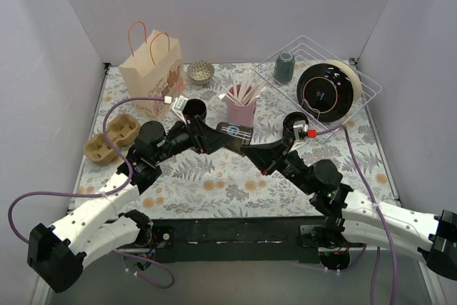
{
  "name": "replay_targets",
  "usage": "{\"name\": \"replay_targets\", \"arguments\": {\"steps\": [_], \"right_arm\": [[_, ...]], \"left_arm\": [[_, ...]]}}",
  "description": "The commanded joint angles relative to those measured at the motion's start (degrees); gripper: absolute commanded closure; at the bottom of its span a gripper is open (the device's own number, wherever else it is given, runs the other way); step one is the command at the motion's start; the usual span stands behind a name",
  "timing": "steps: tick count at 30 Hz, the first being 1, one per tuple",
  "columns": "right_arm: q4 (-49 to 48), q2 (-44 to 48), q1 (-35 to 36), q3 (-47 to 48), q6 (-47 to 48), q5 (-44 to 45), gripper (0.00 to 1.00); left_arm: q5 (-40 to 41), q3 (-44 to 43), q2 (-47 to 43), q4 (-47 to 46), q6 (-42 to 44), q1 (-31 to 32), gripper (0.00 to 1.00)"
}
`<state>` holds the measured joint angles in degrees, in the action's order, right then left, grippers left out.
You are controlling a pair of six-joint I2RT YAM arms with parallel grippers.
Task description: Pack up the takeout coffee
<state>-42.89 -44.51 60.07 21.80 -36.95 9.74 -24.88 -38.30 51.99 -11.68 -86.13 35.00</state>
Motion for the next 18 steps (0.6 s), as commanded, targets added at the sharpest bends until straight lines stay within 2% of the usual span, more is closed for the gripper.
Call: {"name": "replay_targets", "arguments": {"steps": [1,2,4,5,8,9,10,12,15,18], "right_arm": [[14.0,5.3,0.1,7.4,14.4,0.4,0.99],[23.5,6.1,0.1,8.8,17.0,1.3,0.99],[33.1,7.0,0.2,13.6,23.4,3.6,0.99],[42.1,6.7,0.1,15.7,25.2,4.1,0.99],[55.9,0.4,0.1,24.2,30.0,5.3,0.99],[63.4,-1.5,0.1,26.2,30.8,5.3,0.99],[67.5,-3.5,0.1,30.4,31.2,5.7,0.99],[75.4,-9.4,0.1,33.9,32.3,6.1,0.99],[80.0,-16.7,0.1,37.9,34.4,5.4,0.99],[82.4,-23.5,0.1,40.8,35.3,4.3,0.99]], "left_arm": [[6.9,-7.6,-0.8,11.0,8.6,0.2,0.02],[11.5,-11.5,-0.4,17.1,10.0,0.2,0.02],[16.6,-14.5,1.0,21.9,14.1,0.2,0.02],[21.2,-16.0,1.4,25.8,15.5,0.2,0.02],[29.7,-19.1,3.1,30.6,21.9,0.2,0.02],[36.2,-19.3,3.5,31.4,23.2,0.2,0.02],[39.3,-19.3,4.2,32.2,24.1,0.2,0.02],[49.3,-18.9,5.3,34.7,26.2,0.2,0.02],[60.0,-16.9,5.8,36.3,25.4,0.2,0.02],[63.4,-13.0,3.7,34.6,25.2,0.2,0.02]]}}
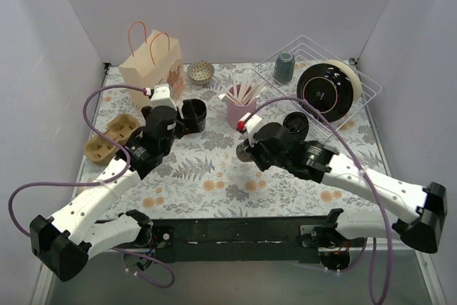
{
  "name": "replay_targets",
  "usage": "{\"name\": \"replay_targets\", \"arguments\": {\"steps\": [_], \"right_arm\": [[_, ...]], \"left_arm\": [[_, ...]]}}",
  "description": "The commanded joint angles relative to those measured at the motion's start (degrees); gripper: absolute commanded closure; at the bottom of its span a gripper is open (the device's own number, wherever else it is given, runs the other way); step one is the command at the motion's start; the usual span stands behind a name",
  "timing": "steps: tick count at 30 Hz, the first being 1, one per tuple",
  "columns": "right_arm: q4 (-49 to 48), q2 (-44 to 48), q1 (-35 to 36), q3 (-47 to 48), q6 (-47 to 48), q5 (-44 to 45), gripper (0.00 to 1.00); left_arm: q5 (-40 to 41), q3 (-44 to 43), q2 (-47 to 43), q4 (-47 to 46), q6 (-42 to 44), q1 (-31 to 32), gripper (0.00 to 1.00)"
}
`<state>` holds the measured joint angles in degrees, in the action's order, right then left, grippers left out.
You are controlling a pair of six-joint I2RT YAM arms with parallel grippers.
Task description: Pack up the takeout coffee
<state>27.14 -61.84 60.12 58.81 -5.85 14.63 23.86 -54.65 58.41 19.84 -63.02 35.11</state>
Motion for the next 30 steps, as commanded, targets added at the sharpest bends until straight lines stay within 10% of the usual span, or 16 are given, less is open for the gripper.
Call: {"name": "replay_targets", "arguments": {"steps": [1,22,30], "right_arm": [[13.1,-7.5,0.1,4.4,4.6,-1.6,0.99],[13.9,-28.2,4.8,12.1,-1.8,0.8,0.90],[15.0,-32.3,7.5,17.9,-4.7,4.1,0.69]], "left_arm": [[14.6,5.0,-3.5,2.4,2.4,0.0,0.02],[15.9,7.7,-10.2,0.6,3.4,0.0,0.02],[17.1,8.1,-11.2,-0.4,5.5,0.0,0.02]]}}
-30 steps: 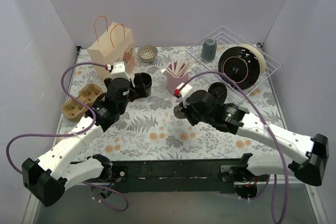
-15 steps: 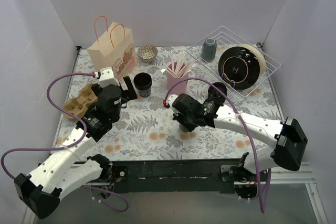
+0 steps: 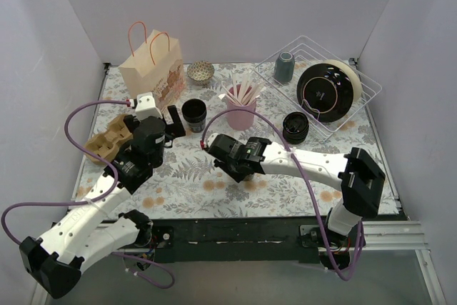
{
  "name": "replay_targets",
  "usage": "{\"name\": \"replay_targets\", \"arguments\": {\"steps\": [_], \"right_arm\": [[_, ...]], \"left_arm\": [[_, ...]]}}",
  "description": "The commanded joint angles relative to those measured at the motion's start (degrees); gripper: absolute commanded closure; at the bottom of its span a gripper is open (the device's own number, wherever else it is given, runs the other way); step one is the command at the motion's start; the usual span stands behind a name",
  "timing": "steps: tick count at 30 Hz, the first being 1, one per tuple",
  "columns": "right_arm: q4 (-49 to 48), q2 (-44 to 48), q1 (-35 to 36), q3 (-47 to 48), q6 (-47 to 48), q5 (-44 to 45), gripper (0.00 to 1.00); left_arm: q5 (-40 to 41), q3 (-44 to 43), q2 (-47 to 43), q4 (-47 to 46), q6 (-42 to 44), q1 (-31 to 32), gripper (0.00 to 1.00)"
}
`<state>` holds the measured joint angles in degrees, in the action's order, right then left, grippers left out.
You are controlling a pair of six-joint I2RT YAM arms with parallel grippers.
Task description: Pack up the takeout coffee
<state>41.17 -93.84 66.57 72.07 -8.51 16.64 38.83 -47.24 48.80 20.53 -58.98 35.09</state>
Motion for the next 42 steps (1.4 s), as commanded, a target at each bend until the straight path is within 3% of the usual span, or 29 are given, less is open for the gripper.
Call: {"name": "replay_targets", "arguments": {"steps": [1,7,11,12,17,22,25,32,42], "right_arm": [[0.9,-0.6,1.3,5.1,-2.1,2.1,0.68],[0.7,3.2,1.1,7.0,-2.8,2.6,0.61],[0.1,9.0,-2.3,6.3,-1.8,7.8,0.59],[-0.5,10.1,-3.7,6.0,-1.2,8.6,0.60],[-3.5,15.3,-16.8,1.5,3.6,11.3,0.60],[-4.6,14.5,-30.4,-1.4,-4.7,20.0,0.55],[-8.6,14.3,-34.6,-3.4,-8.7,22.9,0.52],[-10.1,11.3,-39.1,-2.6,-15.2,24.3,0.50],[-16.6,10.3,-43.1,-7.7,-16.3,18.5,0.50]], "left_arm": [[2.2,0.8,-1.9,-1.4,1.5,0.1,0.02],[4.0,1.5,-3.7,-3.6,0.9,0.1,0.02],[-0.8,2.4,-6.5,-6.6,-0.1,0.1,0.02],[-5.9,2.9,-7.0,-7.0,0.2,0.1,0.02],[-16.2,4.9,-8.0,-10.9,1.9,0.1,0.02],[-17.1,6.0,-8.2,-11.5,3.0,0.1,0.02],[-17.3,6.4,-8.1,-11.6,3.7,0.1,0.02],[-20.0,6.5,-7.0,-11.5,4.8,0.1,0.02],[-21.3,6.8,-6.6,-12.0,5.5,0.1,0.02]]}}
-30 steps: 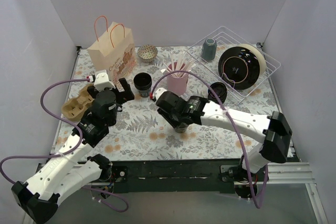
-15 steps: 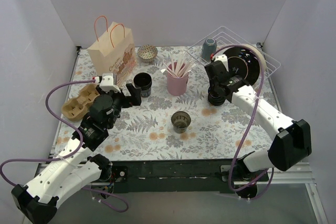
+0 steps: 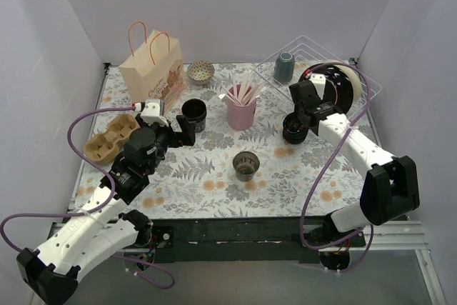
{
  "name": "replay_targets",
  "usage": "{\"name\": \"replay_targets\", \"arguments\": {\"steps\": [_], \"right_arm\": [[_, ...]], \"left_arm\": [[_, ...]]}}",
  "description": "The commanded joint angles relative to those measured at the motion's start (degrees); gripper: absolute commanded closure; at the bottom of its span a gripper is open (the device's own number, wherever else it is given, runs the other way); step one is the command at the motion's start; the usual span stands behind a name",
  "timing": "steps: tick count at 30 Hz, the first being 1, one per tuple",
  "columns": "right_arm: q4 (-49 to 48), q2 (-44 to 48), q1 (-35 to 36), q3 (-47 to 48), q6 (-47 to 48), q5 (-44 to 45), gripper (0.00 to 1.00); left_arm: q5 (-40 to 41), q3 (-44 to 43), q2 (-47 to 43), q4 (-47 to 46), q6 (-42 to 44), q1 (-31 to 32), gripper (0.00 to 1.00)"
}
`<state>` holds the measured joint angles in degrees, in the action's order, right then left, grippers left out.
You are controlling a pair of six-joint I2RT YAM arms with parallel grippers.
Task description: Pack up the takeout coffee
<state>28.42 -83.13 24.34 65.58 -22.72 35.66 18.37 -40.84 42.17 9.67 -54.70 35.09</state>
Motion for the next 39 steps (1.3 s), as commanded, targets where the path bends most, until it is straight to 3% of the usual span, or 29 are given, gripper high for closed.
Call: {"name": "replay_targets", "arguments": {"steps": [1,39], "right_arm": [[-3.7,-1.0,-1.0,-1.3,-2.2,-0.2,0.50],[-2.9,-4.1,-1.5,-1.9,-4.3,-0.1,0.61]], "left_arm": [[-1.1,0.5,0.0,-1.1,1.3,0.1,0.02],[-2.0,0.3,-0.2,-1.3,1.5,0.1,0.02]]}}
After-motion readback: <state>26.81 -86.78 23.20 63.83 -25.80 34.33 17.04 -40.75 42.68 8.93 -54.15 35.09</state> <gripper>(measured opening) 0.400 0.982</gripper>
